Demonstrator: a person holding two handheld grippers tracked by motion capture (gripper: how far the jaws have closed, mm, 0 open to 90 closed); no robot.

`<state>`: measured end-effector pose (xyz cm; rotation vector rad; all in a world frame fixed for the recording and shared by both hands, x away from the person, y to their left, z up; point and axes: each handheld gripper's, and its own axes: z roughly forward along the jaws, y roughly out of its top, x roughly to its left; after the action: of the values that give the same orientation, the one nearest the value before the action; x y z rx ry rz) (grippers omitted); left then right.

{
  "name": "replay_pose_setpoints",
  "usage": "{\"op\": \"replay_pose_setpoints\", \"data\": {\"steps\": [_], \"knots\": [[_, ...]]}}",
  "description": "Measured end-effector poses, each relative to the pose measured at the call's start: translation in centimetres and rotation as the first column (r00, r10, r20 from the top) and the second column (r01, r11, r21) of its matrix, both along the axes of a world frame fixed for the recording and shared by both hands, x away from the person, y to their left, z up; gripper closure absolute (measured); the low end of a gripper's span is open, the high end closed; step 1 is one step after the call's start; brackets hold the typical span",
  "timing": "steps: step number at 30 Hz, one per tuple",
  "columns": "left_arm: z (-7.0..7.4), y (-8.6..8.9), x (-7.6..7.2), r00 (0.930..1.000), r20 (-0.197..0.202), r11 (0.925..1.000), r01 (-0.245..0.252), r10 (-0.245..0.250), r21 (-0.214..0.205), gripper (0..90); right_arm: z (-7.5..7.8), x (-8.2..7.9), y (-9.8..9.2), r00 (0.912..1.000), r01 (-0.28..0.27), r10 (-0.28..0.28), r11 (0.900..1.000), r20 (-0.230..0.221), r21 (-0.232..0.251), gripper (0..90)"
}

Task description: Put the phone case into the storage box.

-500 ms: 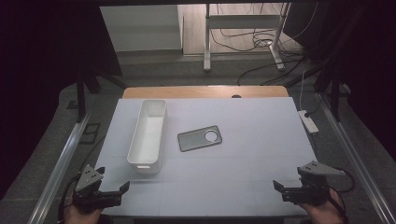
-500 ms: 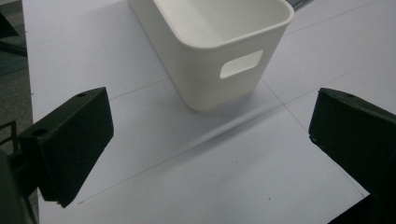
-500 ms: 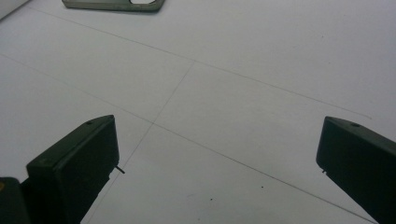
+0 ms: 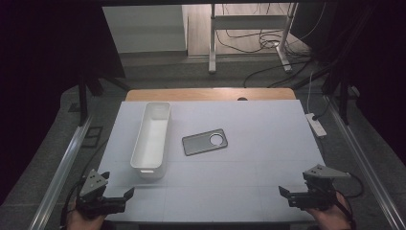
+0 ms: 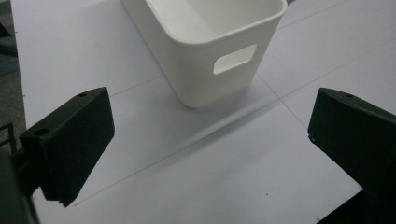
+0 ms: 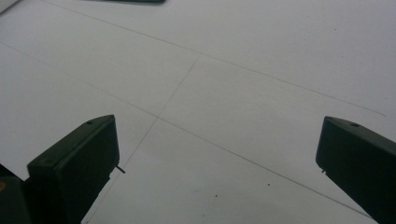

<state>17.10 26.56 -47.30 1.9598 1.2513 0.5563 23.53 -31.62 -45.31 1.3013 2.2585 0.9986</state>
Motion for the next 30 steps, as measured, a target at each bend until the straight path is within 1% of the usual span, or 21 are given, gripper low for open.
{"op": "replay_pose_setpoints", "data": {"steps": [4, 11, 15, 21, 24, 28, 30], "knots": [[0.0, 0.1, 0.0, 1.0, -0.004, 1.0, 0.001, -0.001, -0.005, 1.7, 0.0, 0.0, 0.0, 1.0, -0.004, 0.004, 1.0, -0.003, -0.001, 0.0], [0.0, 0.0, 0.0, 1.0, -0.003, 1.0, 0.005, -0.005, 0.004, 1.7, 0.0, 0.1, 0.0, 0.9999, -0.012, 0.012, 0.9999, -0.012, 0.007, 0.0], [0.0, -0.1, 0.0, 1.0, -0.005, 1.0, 0.005, -0.005, 0.006, 1.8, 0.0, 0.1, 0.3, 0.9991, -0.04, 0.04, 0.9992, -0.014, -0.003, 0.0], [0.0, -0.1, 0.0, 1.0, -0.004, 1.0, 0.006, -0.006, 0.004, 1.8, 0.0, 0.5, 0.7, 0.9975, -0.065, 0.066, 0.9978, -0.025, 0.006, 0.0], [0.0, -0.1, 0.0, 1.0, -0.003, 0.9999, 0.008, -0.008, 0.006, 1.8, 0.0, 0.9, 1.0, 0.996, -0.089, 0.089, 0.996, -0.01, 0.008, 0.0], [0.0, 0.0, 0.0, 1.0, -0.003, 1.0, 0.003, -0.003, 0.005, 1.6, 0.0, 1.1, 1.3, 0.9945, -0.104, 0.104, 0.9946, -0.012, 0.003, 0.0], [0.0, 0.0, 0.0, 1.0, -0.002, 1.0, 0.003, -0.003, -0.002, 1.6, -0.1, 1.3, 1.5, 0.9937, -0.111, 0.111, 0.9938, -0.017, -0.001, 0.0]]}}
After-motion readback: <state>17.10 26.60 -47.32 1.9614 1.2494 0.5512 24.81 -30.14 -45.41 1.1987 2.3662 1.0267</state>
